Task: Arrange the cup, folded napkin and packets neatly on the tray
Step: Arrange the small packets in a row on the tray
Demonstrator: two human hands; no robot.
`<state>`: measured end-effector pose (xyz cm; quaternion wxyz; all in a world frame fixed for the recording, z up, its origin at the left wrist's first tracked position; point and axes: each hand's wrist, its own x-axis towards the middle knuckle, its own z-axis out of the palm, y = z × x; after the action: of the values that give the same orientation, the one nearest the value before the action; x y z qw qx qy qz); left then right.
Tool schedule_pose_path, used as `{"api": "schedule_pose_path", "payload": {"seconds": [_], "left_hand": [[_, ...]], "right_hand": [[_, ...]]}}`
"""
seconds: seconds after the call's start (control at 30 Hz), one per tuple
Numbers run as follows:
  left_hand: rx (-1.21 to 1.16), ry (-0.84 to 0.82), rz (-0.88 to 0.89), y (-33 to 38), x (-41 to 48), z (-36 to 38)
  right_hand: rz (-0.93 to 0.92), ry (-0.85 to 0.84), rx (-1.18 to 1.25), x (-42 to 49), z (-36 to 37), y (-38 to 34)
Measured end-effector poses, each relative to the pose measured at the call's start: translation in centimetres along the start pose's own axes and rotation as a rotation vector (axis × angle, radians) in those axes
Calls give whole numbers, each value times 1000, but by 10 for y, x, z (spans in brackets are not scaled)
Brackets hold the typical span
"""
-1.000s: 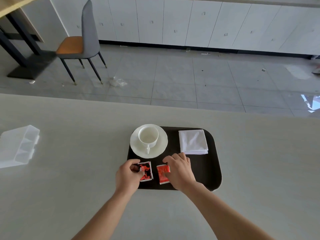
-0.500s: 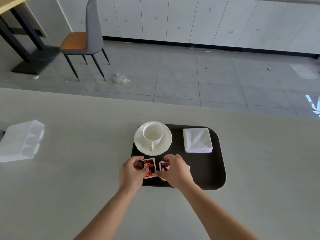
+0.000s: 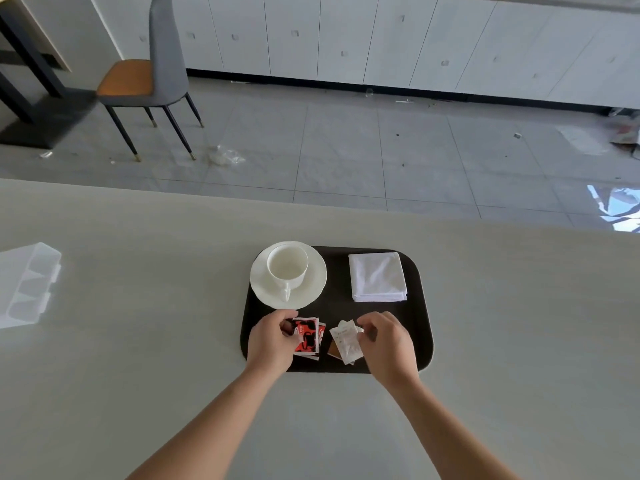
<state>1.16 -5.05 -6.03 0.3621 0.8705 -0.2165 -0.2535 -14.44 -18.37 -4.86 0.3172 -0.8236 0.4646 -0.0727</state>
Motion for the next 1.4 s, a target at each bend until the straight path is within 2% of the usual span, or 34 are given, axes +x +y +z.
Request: {"api": "schedule_pose_path", "payload": {"seconds": [0.13, 0.3, 0.63, 0.8, 1.0, 1.07, 1.13, 1.23, 1.33, 1.4], "left_hand": [[162, 102, 47, -2, -7, 8], [202, 94, 45, 5, -14, 18], [203, -13, 104, 2, -20, 17], [320, -121, 221, 4, -12, 13], [352, -127, 226, 2, -7, 12], [369, -134, 230, 3, -7, 12], [384, -141, 232, 3, -7, 12], [394, -142, 236, 3, -7, 12], [369, -137, 232, 2, -9, 13], [355, -134, 235, 0, -9, 12]], "right_hand": [[42, -65, -29, -4, 7, 1], [53, -103, -66, -7, 14, 2], [86, -129, -12, -2, 8, 0], [75, -121, 60, -1, 4, 5], [326, -52, 327, 1, -10, 8], [267, 8, 243, 2, -13, 6], [154, 45, 57, 0, -12, 1], [60, -41, -156, -2, 1, -10], [39, -140, -147, -2, 14, -20], [63, -196, -59, 0, 18, -18]]}}
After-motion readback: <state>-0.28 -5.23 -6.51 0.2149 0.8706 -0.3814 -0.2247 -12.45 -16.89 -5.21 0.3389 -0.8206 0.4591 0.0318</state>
